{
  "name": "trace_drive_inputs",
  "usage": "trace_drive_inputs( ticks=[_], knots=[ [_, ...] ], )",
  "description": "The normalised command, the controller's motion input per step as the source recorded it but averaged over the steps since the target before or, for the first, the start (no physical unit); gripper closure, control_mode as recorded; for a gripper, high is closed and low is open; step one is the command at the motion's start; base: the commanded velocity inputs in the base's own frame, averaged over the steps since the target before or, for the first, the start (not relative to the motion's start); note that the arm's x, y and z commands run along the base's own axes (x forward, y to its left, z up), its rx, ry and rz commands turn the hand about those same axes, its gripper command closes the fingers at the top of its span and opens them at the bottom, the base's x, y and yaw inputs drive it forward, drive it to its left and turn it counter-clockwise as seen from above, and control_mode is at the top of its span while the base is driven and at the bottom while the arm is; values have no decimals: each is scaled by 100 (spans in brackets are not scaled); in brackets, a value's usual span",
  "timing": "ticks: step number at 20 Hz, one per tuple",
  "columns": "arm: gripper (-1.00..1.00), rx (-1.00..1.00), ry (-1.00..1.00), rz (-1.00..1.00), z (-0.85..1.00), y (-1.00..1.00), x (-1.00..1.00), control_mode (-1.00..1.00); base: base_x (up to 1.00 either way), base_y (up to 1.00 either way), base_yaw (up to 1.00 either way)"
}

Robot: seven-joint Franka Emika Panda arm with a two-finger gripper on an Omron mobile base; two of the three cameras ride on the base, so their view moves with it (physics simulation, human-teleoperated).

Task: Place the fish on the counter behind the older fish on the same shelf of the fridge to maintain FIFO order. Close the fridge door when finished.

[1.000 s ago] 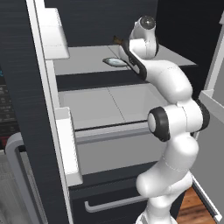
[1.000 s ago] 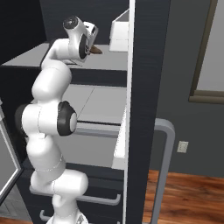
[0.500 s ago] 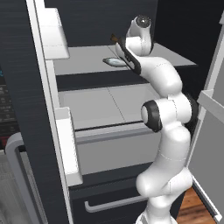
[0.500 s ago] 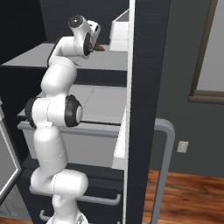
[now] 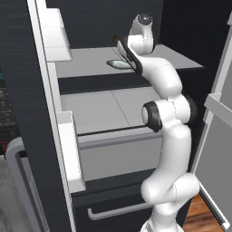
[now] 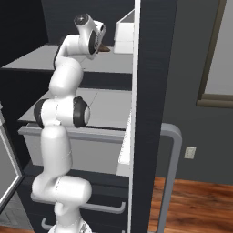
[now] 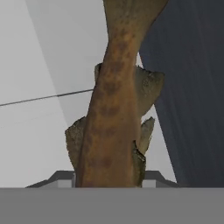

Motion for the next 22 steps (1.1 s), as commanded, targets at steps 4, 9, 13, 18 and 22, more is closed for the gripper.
trace_drive_inputs(
  ticks=[4, 9, 13, 18, 22],
  knots=[
    [-100, -6, 0, 2, -46, 2, 4, -100, 0, 0, 0],
    [-100, -3, 0, 3, -29, 0, 3, -100, 0, 0, 0],
    [-100, -2, 0, 3, -16, 0, 0, -100, 0, 0, 0],
    [-100, -2, -3, 1, 0, 0, -14, -100, 0, 0, 0],
    [-100, -1, -7, 1, 0, 0, -53, -100, 0, 0, 0]
  ],
)
